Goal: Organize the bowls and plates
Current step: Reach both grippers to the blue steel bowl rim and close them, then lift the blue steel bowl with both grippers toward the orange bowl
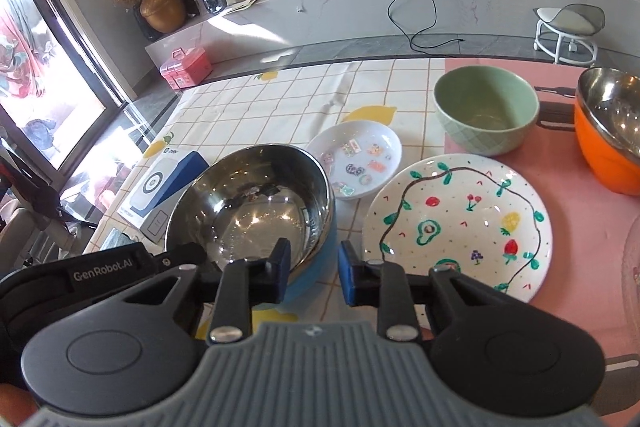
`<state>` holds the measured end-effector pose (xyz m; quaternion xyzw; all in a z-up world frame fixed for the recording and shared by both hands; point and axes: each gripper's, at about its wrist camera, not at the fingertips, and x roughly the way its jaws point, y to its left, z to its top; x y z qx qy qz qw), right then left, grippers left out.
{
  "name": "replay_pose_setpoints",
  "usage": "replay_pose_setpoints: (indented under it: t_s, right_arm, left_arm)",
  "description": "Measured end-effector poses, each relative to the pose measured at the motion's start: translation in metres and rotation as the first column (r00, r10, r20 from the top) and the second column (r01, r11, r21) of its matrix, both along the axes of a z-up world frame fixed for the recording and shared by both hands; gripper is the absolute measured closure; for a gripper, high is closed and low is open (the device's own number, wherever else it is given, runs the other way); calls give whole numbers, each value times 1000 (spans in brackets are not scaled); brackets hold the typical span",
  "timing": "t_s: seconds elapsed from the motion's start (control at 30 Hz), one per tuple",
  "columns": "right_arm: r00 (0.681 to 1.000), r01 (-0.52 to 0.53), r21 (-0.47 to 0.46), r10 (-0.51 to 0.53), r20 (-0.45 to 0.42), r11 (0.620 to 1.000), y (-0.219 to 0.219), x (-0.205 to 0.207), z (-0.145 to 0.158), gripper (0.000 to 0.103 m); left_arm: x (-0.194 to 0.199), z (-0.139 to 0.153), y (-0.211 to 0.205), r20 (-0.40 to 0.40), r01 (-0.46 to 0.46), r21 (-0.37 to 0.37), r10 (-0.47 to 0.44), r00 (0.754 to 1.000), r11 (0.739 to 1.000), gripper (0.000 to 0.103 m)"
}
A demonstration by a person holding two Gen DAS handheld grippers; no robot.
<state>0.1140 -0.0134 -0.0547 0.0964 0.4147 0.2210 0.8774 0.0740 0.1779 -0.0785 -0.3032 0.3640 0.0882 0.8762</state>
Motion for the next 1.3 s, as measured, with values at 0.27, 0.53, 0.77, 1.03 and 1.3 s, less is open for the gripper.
replay_pose_setpoints:
  t_s: [0.27, 0.53, 0.77, 1.03, 1.3]
  right_arm:
    - [1000, 9, 29, -8, -21, 1000, -6, -10, 9, 93]
    - [1000, 22, 58, -21, -8, 998, -33, -46, 27, 94]
    - [999, 52, 65, -51, -18, 997, -73, -83, 40, 97]
    - [996, 83, 66, -81, -22, 994, -118, -120, 46, 100]
    - [990, 76, 129, -59, -128, 989, -134, -129, 15, 103]
  left_arm:
    - [-11, 14, -4, -6, -7, 14, 8, 1000, 1000, 83]
    - [-39, 41, -24, -19, 28, 29, -28, 999, 999, 83]
    - [-66, 50, -55, -43, 93, 15, -92, 995, 996, 83]
    - [-92, 45, -90, -74, 156, 7, -155, 985, 988, 83]
    - [-100, 29, -115, -67, 254, -41, -256, 964, 966, 93]
